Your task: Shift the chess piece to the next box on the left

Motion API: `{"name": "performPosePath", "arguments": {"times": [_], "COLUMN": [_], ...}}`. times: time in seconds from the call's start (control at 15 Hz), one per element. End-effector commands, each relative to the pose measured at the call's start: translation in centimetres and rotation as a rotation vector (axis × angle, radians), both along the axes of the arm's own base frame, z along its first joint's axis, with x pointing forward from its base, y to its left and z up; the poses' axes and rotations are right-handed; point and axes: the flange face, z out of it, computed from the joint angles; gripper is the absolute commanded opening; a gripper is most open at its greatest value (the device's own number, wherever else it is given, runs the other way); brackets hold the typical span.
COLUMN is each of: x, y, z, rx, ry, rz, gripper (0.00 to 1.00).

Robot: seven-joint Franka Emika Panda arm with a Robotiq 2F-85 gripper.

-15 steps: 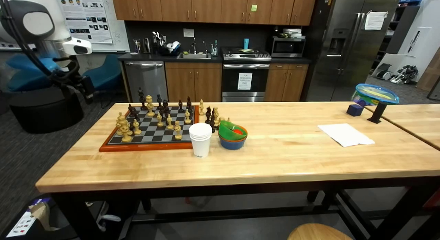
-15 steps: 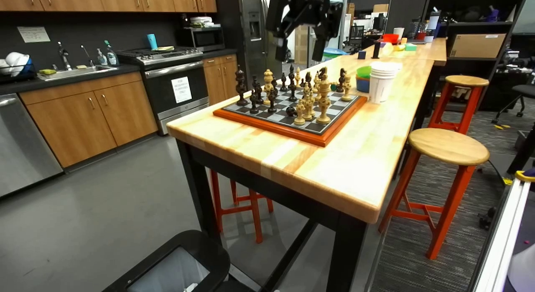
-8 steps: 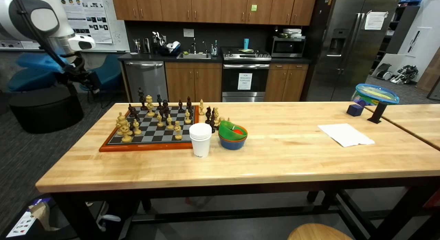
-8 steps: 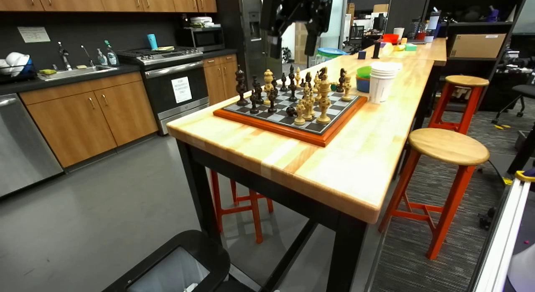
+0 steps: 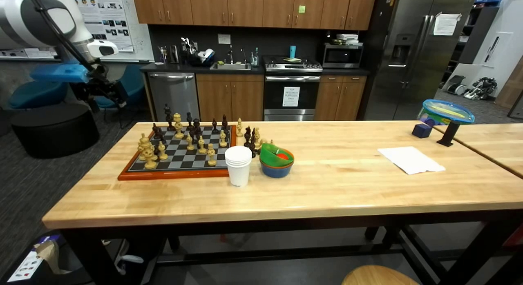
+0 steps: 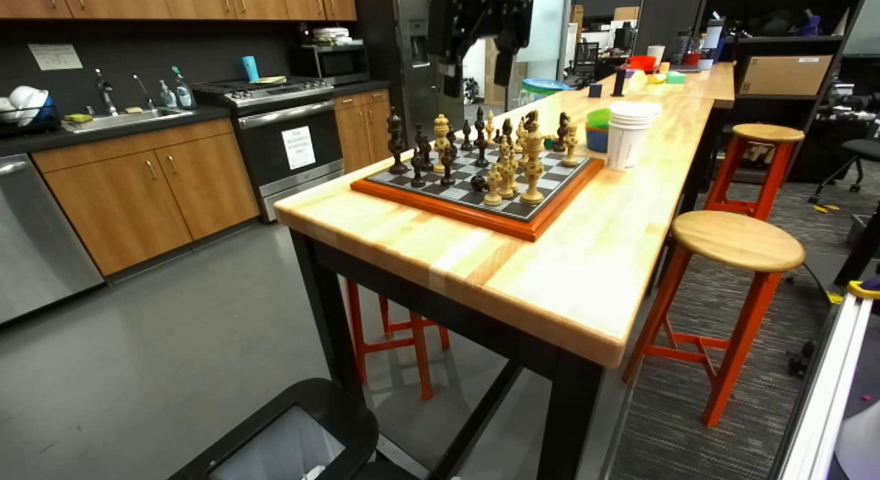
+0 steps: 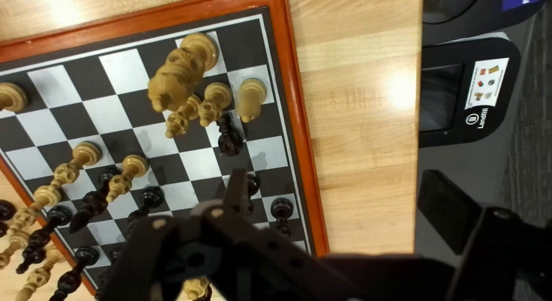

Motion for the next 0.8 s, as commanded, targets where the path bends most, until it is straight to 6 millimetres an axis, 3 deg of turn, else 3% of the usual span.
{"name": "performPosePath", "arguments": {"times": [0.0,0.73], "x": [1.0,1.8], "y": [-0.5,-1.6], "z": [-0.3,-1.8], "rx": [-0.03,-0.068], "ry": [0.01,0.055], "rz": [0.049,0.146], "gripper": [1.0,1.0]}}
